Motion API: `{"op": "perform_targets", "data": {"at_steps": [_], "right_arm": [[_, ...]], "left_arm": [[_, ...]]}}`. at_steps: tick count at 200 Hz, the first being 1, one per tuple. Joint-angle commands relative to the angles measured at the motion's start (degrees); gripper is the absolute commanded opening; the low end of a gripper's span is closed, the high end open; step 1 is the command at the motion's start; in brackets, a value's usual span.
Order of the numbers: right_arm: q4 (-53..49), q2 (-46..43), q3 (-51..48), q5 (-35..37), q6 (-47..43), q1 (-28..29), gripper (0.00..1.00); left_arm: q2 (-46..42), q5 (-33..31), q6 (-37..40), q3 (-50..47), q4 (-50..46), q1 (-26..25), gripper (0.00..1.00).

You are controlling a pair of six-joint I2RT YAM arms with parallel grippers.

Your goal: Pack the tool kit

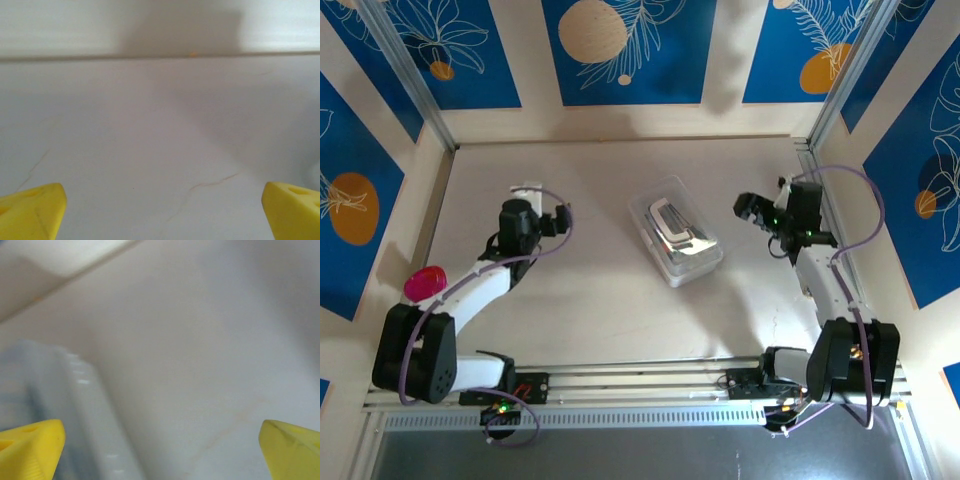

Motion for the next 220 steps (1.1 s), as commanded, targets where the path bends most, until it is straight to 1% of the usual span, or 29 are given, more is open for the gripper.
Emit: {"op": "perform_targets", "data": {"at_steps": [1,11,24,44,61,68,78,81,84,89,93,96,102,110,115,118,122,125,128,135,145,155,165,191,220], "right_arm": [[11.12,1.19,-5.21,5.01,-4.18,-0.54,0.99],[13.25,3.07,-6.12,4.58,-5.58,-0.52,0.99],[15.49,6.06,-6.37,4.24,-7.41,-0.01,0.99],[21.20,10.56,-7.42,3.42,-10.47,1.78,0.99],[29.38,13.43,-9.84,1.43,-11.63,3.19,0.99],[29.29,13.62,-9.37,0.57,-11.82,3.65,0.99],[34.44,14.07,-10.89,-2.41,-13.17,4.04,0.99],[34.28,14.00,-10.83,-1.96,-13.99,4.44,0.99],[34.38,14.07,-10.80,-1.14,-14.47,4.74,0.99],[36.96,14.36,-11.63,-0.97,-15.22,4.92,0.99],[40.70,15.06,-13.03,-2.05,-15.71,4.93,0.99],[41.63,15.68,-13.46,-2.66,-15.83,4.65,0.99],[43.66,16.31,-14.10,-2.85,-15.27,4.36,0.99],[43.09,15.41,-14.64,-2.28,-15.44,4.31,0.99],[45.39,15.47,-15.76,-2.03,-15.35,4.37,0.99],[46.75,15.57,-16.51,-2.00,-15.42,4.40,0.99],[47.80,15.42,-17.12,-1.69,-15.47,4.56,0.99],[48.32,15.32,-17.53,-1.22,-15.50,4.71,0.99],[48.98,15.31,-17.91,-0.81,-15.44,4.85,0.99],[51.43,16.01,-19.04,-0.41,-15.77,5.14,0.99],[55.84,17.06,-20.91,1.26,-16.29,5.96,0.99],[55.03,16.70,-20.84,3.58,-16.32,6.75,0.99],[55.56,16.85,-20.99,3.34,-16.28,6.66,0.99],[55.08,16.70,-20.76,1.81,-15.96,5.99,0.99],[55.01,16.71,-20.75,1.85,-15.94,5.98,0.99]], "left_arm": [[-1.37,-8.02,-0.20,-5.58,6.11,2.81,1.00],[-2.18,-7.36,1.39,-6.56,6.90,3.64,1.00],[-2.66,-9.07,3.09,-7.61,8.04,4.05,1.00],[-3.49,-8.88,4.95,-9.28,9.50,4.57,1.00],[-1.04,-9.07,6.85,-11.68,14.13,5.53,1.00],[0.20,-8.99,7.12,-12.62,15.97,6.14,1.00],[2.38,-8.33,7.17,-14.37,20.01,6.98,1.00],[2.95,-8.40,7.30,-14.65,21.79,7.34,1.00],[3.06,-8.64,7.01,-14.46,21.18,7.45,1.00],[2.95,-7.59,6.74,-13.99,19.86,7.82,1.00],[3.44,-6.25,6.88,-13.99,20.97,8.30,1.00],[4.06,-5.81,6.87,-14.26,22.26,8.51,1.00],[5.67,-5.18,6.53,-14.84,26.13,8.81,1.00],[9.42,-3.13,5.60,-15.65,31.22,9.90,1.00],[11.54,-2.92,6.86,-15.72,34.79,9.83,1.00],[11.67,-1.49,7.46,-15.41,34.40,9.53,1.00],[11.54,0.77,7.99,-14.79,31.18,9.44,1.00],[12.00,1.42,7.99,-14.28,30.37,9.43,1.00],[12.96,0.80,7.78,-14.00,31.35,9.48,1.00],[15.75,0.81,8.47,-14.89,37.11,9.36,1.00],[15.23,1.76,8.36,-15.51,36.79,9.38,1.00],[15.59,1.55,8.51,-15.51,37.45,9.36,1.00],[15.27,1.29,8.54,-15.30,36.34,9.30,1.00],[15.43,1.05,8.58,-15.50,37.12,9.09,1.00],[15.34,1.07,8.61,-15.41,36.96,9.08,1.00]]}}
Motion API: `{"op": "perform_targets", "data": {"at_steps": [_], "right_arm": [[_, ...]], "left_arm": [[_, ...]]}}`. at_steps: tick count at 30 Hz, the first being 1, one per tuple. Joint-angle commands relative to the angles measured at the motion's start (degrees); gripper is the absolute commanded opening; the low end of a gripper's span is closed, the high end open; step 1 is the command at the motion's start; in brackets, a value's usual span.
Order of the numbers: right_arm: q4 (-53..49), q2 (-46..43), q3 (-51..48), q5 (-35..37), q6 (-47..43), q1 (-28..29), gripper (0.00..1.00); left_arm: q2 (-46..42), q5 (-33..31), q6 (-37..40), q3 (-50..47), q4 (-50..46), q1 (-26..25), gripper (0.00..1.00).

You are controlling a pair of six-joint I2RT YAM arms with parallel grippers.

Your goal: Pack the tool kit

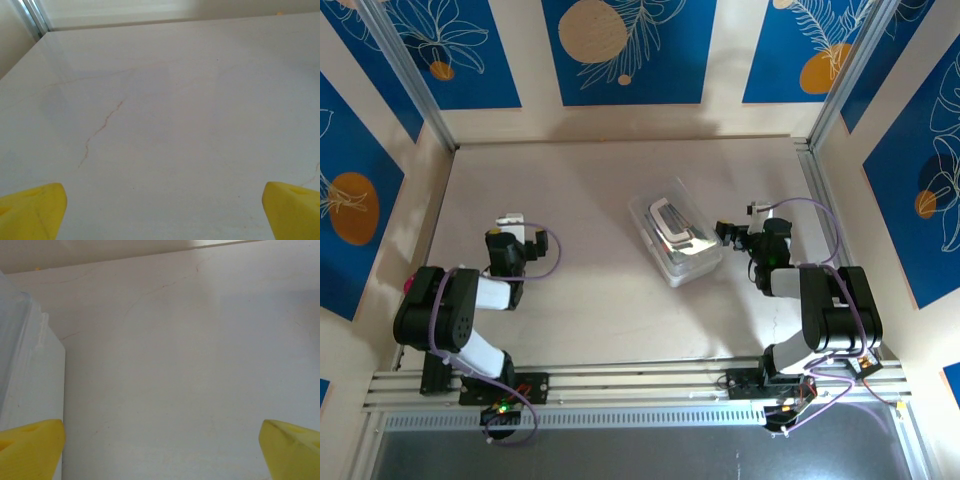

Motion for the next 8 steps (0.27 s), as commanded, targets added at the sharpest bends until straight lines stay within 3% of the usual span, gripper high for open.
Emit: {"op": "perform_targets", "data": {"at_steps": [1,8], "right_arm": [[2.64,0.71,-0.26,-0.01,-1.08,-0.16,0.99],[2.68,0.71,-0.36,0.10,-1.19,-0.12,0.99]], "left_arm": [[-0.13,1.51,0.99,-0.32,2.73,0.03,1.00],[-0.15,1.51,0.97,-0.28,2.80,0.03,1.00]]}}
